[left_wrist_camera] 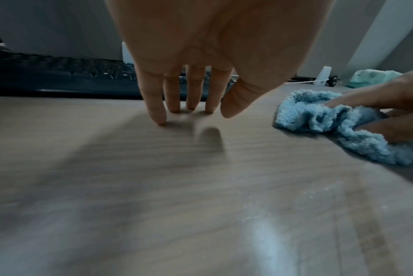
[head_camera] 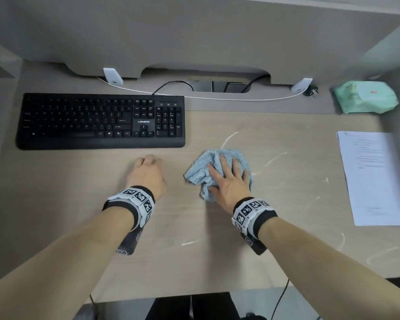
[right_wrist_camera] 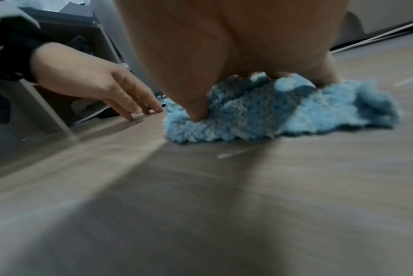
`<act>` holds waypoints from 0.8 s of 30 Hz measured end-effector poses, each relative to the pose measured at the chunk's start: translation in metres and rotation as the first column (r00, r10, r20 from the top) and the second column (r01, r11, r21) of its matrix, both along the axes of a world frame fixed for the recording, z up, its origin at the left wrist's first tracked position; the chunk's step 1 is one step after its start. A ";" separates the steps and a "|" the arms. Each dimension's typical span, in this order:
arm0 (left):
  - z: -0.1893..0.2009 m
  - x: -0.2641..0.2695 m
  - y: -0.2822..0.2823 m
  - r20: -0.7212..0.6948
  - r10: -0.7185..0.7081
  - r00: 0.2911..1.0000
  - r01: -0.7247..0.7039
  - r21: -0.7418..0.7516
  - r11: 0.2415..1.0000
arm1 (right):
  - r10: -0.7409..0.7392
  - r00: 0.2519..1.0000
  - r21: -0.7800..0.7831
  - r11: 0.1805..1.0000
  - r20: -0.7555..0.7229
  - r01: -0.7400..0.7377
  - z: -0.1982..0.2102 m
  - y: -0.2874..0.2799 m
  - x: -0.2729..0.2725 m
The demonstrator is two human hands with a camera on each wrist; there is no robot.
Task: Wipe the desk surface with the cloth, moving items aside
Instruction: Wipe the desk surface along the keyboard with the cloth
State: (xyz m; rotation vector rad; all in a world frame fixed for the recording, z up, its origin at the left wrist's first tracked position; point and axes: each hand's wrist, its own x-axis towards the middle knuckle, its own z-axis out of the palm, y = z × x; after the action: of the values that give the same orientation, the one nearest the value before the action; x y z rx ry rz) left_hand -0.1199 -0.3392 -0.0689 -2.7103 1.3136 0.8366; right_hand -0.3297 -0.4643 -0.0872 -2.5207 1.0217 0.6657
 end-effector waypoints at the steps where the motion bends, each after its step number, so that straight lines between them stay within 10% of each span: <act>1: 0.001 0.000 -0.001 0.005 0.004 1.000 -0.004 0.017 1.000 | 0.032 0.999 -0.001 1.000 0.013 -0.032 -0.001 -0.005 -0.004; 12: 0.015 -0.001 -0.015 -0.009 0.032 0.999 -0.030 0.162 0.986 | -0.287 0.958 -0.027 0.958 -0.002 0.287 -0.005 -0.144 0.022; 19: 0.019 -0.005 -0.024 0.027 0.014 1.000 -0.019 0.187 0.982 | 0.254 0.967 0.071 0.965 -0.003 -0.253 0.005 -0.036 0.024; 24: 0.024 -0.001 -0.032 0.064 -0.025 0.998 0.010 0.234 0.972 | 0.135 0.991 -0.007 0.991 0.013 -0.135 0.004 -0.093 -0.021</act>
State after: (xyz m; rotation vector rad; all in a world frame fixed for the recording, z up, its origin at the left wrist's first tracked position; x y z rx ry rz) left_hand -0.1211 -0.3710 -0.0448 -2.5182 1.1447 0.8329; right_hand -0.3509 -0.5575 -0.0832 -2.6142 0.8553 0.6832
